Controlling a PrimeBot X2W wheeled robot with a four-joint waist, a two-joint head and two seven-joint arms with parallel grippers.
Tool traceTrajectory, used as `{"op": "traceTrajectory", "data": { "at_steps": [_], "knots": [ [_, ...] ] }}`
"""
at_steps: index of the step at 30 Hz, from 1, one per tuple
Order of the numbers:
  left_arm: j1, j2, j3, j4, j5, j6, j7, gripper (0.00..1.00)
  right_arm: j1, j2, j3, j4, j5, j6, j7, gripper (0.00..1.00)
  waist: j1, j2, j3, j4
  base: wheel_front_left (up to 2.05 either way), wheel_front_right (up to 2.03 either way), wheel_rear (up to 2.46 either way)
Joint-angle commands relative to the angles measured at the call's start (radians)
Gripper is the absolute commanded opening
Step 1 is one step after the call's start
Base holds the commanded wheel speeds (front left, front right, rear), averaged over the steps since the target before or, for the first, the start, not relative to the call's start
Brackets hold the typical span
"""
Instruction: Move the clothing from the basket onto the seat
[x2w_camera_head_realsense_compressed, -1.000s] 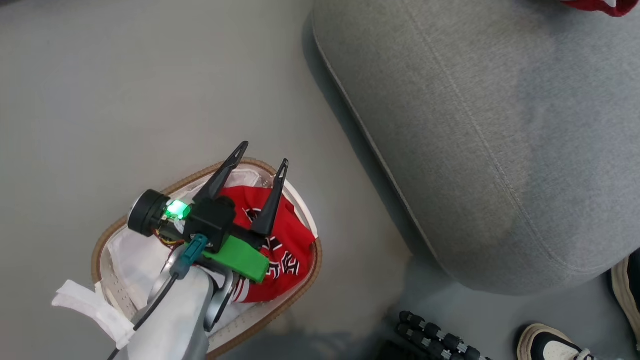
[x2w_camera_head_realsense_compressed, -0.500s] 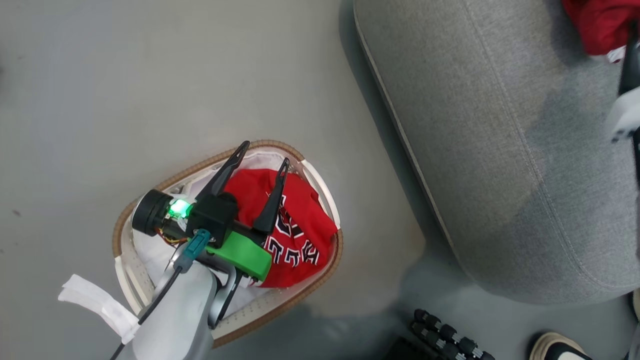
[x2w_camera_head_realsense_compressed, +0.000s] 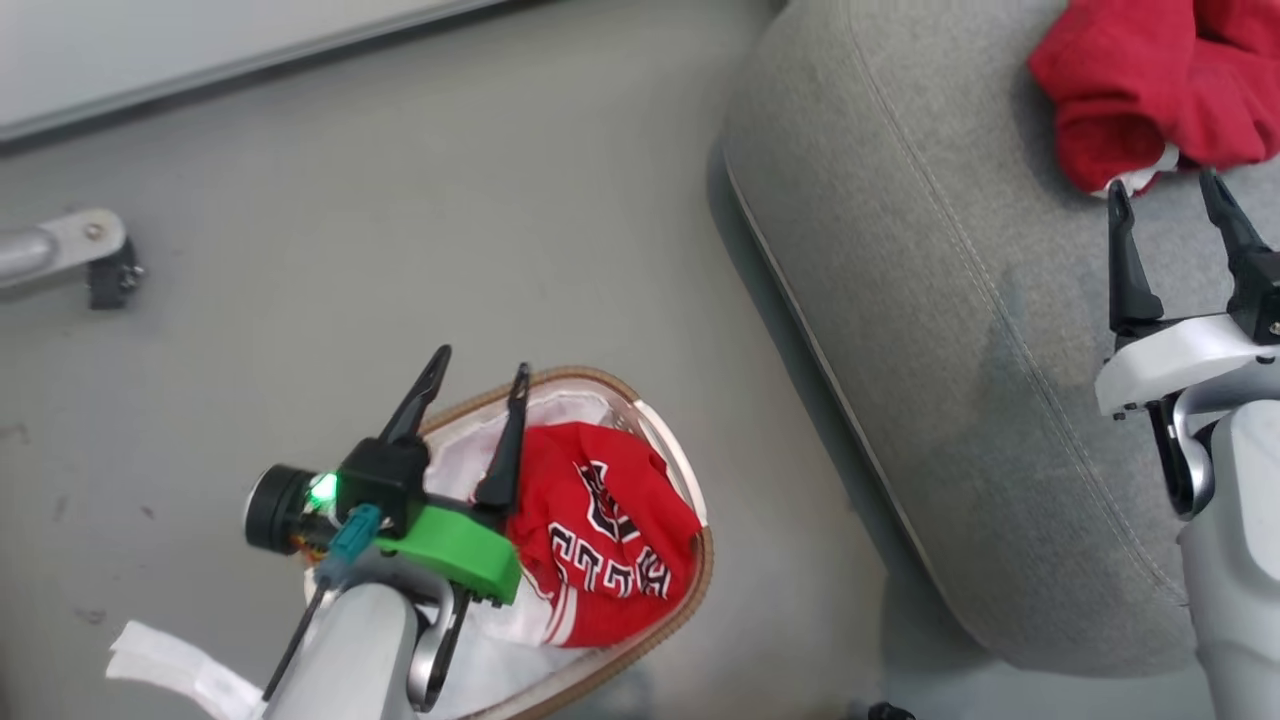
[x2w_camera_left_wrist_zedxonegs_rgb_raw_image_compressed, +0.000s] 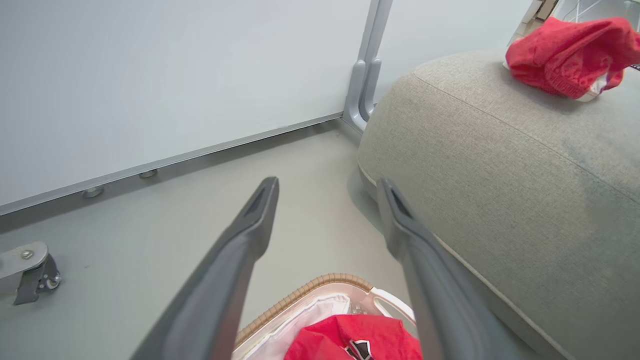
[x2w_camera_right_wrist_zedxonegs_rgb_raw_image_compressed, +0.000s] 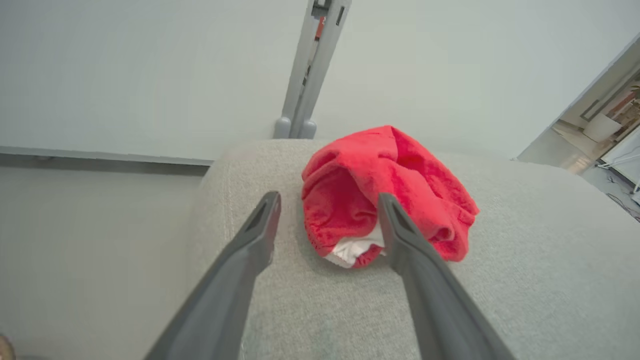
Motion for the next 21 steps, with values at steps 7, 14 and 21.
{"op": "traceTrajectory", "data": {
  "at_steps": [7,14,21],
  "knots": [
    [0.077,-0.017,0.115,0.002,-0.004,0.016,0.000,1.00,0.108,0.037,0.053,-0.110,0.080,-0.001,0.000,1.00,0.0000,-0.0001,-0.160,0.146,0.00,0.00,0.00],
    [0.134,-0.022,0.199,0.015,-0.005,0.028,0.000,1.00,0.182,0.079,0.103,-0.101,0.084,-0.001,0.000,1.00,0.0000,-0.0001,-0.237,0.224,0.00,0.00,0.00],
    [0.179,-0.023,0.250,0.028,-0.043,0.052,0.000,1.00,0.254,0.107,0.117,-0.090,0.088,-0.001,0.000,1.00,0.0000,-0.0001,-0.294,0.290,0.00,0.00,0.00]
  ]
}}
